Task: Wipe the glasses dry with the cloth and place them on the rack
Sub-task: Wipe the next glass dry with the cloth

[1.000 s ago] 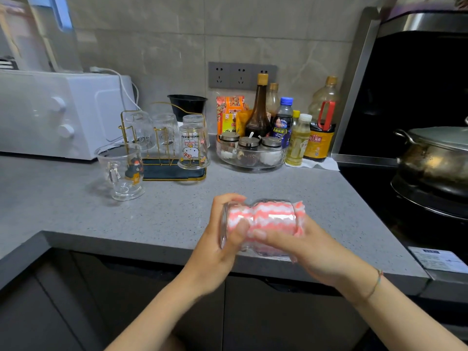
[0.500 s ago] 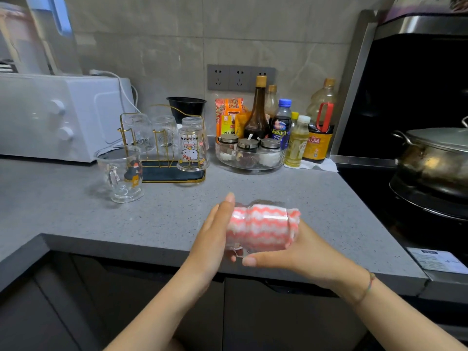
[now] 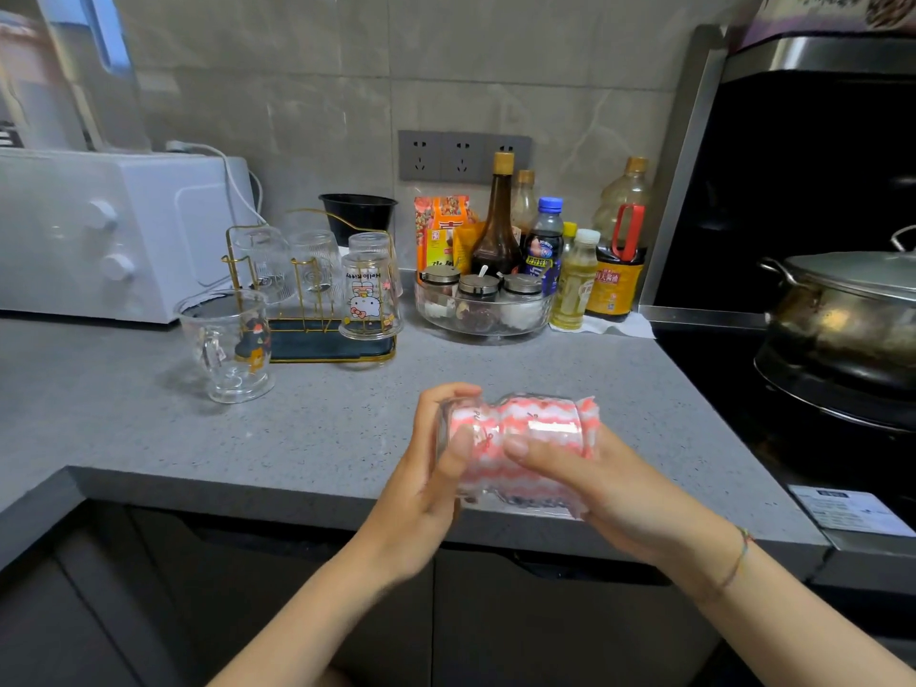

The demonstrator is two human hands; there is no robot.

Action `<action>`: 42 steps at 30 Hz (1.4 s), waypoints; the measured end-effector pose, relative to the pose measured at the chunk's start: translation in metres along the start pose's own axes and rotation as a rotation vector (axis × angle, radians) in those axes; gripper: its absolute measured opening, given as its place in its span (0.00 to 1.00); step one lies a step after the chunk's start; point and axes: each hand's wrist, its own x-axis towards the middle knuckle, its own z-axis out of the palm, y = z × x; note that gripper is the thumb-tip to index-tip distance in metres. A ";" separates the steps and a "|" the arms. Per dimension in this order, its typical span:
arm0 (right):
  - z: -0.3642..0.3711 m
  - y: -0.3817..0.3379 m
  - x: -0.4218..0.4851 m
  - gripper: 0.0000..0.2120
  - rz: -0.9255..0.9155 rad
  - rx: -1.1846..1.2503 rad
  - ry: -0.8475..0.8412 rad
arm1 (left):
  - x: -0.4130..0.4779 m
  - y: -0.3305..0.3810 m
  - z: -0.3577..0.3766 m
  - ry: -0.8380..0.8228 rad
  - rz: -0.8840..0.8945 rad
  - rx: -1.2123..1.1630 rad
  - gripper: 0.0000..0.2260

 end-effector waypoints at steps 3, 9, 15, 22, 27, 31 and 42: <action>0.001 -0.001 0.002 0.12 -0.081 -0.210 0.040 | 0.006 0.007 0.000 0.009 -0.288 -0.066 0.34; 0.005 0.013 0.005 0.15 -0.157 -0.433 0.038 | 0.012 0.013 -0.002 0.024 -0.505 -0.243 0.33; 0.010 0.012 0.008 0.20 -0.155 -0.289 0.083 | 0.015 -0.004 0.007 0.317 -0.268 -0.063 0.25; 0.006 0.009 0.011 0.14 0.022 0.020 0.044 | 0.011 -0.013 0.001 0.193 0.094 0.114 0.27; 0.006 0.005 0.008 0.13 0.071 0.114 0.050 | 0.007 -0.017 -0.002 0.168 0.195 0.190 0.20; 0.004 0.006 0.009 0.13 -0.014 0.040 0.068 | 0.008 -0.010 0.001 0.130 0.153 0.102 0.24; 0.006 0.012 0.008 0.17 -0.186 -0.409 0.001 | 0.016 0.008 -0.004 0.147 -0.371 -0.143 0.32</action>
